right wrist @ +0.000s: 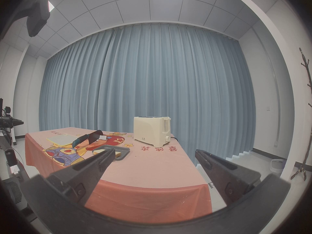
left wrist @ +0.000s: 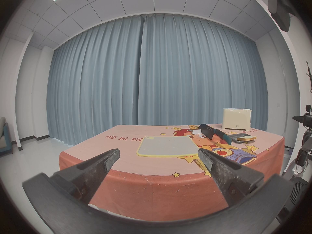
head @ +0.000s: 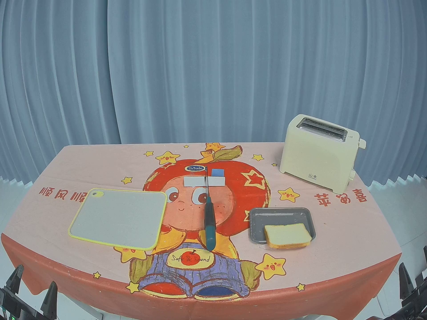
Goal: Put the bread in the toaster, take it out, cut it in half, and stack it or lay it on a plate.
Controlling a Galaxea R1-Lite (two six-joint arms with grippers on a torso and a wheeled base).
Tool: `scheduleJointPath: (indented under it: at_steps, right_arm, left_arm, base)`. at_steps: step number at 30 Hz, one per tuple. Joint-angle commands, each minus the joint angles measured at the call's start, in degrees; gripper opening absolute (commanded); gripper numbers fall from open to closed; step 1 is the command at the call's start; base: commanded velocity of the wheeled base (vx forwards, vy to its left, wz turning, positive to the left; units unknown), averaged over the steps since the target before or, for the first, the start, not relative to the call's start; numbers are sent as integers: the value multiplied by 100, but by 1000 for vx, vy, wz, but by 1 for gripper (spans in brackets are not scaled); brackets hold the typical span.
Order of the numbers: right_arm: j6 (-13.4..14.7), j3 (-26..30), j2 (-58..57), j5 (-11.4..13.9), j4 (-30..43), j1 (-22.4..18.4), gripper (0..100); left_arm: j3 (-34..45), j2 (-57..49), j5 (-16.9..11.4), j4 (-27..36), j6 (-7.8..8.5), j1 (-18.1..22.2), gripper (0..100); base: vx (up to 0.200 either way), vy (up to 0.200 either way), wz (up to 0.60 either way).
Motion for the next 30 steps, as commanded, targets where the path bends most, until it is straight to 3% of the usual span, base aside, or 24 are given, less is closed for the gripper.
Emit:
scheduleJointPath:
  at_steps: [1, 30]
  right_arm:
    - [-4, 92, -22, 4, 0, 1, 100]
    - [-31, 92, -14, -4, 0, 1, 100]
  left_arm:
    - [101, -3, 2, -6, 2, 1, 100]
    - [101, -3, 2, -6, -7, 1, 100]
  base:
    - [0, 0, 0]
    - [0, 0, 0]
